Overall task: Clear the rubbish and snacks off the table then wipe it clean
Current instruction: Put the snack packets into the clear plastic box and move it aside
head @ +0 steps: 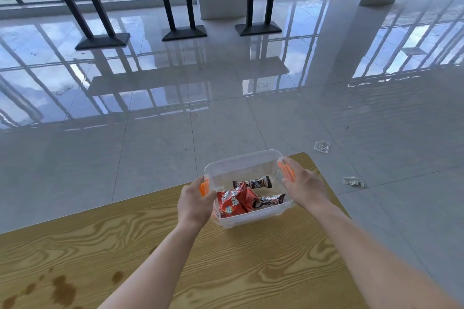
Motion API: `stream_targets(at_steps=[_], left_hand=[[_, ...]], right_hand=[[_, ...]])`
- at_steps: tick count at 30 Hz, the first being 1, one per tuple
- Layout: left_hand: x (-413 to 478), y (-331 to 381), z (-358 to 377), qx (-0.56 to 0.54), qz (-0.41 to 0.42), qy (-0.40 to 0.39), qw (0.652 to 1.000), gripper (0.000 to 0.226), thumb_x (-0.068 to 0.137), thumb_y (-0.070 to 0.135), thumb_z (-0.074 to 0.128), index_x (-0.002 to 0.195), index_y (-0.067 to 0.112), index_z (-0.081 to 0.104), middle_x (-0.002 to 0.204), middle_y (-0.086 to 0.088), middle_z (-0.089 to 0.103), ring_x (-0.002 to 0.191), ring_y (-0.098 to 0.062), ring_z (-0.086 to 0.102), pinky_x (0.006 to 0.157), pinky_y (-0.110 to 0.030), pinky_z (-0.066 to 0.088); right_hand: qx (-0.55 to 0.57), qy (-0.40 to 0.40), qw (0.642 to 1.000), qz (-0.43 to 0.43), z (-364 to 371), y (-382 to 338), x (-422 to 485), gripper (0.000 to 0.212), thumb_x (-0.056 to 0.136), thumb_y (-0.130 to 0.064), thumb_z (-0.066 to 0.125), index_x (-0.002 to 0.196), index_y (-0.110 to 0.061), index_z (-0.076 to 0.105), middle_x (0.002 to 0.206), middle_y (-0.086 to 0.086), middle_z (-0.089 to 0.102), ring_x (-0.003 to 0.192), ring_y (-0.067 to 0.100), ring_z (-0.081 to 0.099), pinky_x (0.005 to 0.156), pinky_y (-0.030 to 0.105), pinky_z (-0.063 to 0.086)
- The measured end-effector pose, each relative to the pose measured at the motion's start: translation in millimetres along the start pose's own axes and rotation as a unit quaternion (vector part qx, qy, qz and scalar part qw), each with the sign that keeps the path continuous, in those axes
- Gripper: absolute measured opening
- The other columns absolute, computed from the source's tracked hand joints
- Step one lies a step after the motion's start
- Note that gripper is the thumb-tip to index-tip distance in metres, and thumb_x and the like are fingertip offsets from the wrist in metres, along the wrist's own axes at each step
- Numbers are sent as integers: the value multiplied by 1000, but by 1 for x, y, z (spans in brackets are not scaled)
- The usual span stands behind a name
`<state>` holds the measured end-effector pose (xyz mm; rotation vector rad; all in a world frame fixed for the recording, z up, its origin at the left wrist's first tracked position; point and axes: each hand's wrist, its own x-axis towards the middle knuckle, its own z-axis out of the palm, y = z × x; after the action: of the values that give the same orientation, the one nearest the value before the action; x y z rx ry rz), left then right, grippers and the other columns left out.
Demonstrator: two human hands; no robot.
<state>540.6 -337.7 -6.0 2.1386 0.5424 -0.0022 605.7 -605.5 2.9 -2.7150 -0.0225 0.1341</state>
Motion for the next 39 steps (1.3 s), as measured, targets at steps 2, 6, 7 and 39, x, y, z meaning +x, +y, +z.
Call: stream_targets(at_steps=[2,6,7,39], left_hand=[[1,-1,3,1,4,2,1000,43,88,34,67,129,26,59,106,0,66,94,-19,63,81,-45,57],[2,-4,7,-1,13,-5,1000,44,90,35,64,133,26,55,112,-2,64,98,-21,62,81,-42,56],[2,-4,7,1,14,-9,1000,45,91,36,63,134,26,54,114,-3,63,100,-21,61,82,-42,56],[-141,-95,-172,294,74,116,946,73,91,53,47,154,30,16,160,-11,21,150,-28,14,115,-49,29]], right_hand=[[4,-7,1000,4,2,1,0,56,96,-31,58,145,-37,32,116,8,67,80,19,55,64,32,43],[14,-24,1000,10,4,3,-1,58,96,-35,56,148,-33,30,123,11,65,101,29,63,78,40,49],[16,-27,999,15,3,3,-2,60,96,-37,56,150,-30,28,126,11,63,106,29,62,82,42,49],[-18,-51,953,-297,48,-216,-145,63,91,-43,61,148,-25,39,138,-3,52,130,21,44,104,35,41]])
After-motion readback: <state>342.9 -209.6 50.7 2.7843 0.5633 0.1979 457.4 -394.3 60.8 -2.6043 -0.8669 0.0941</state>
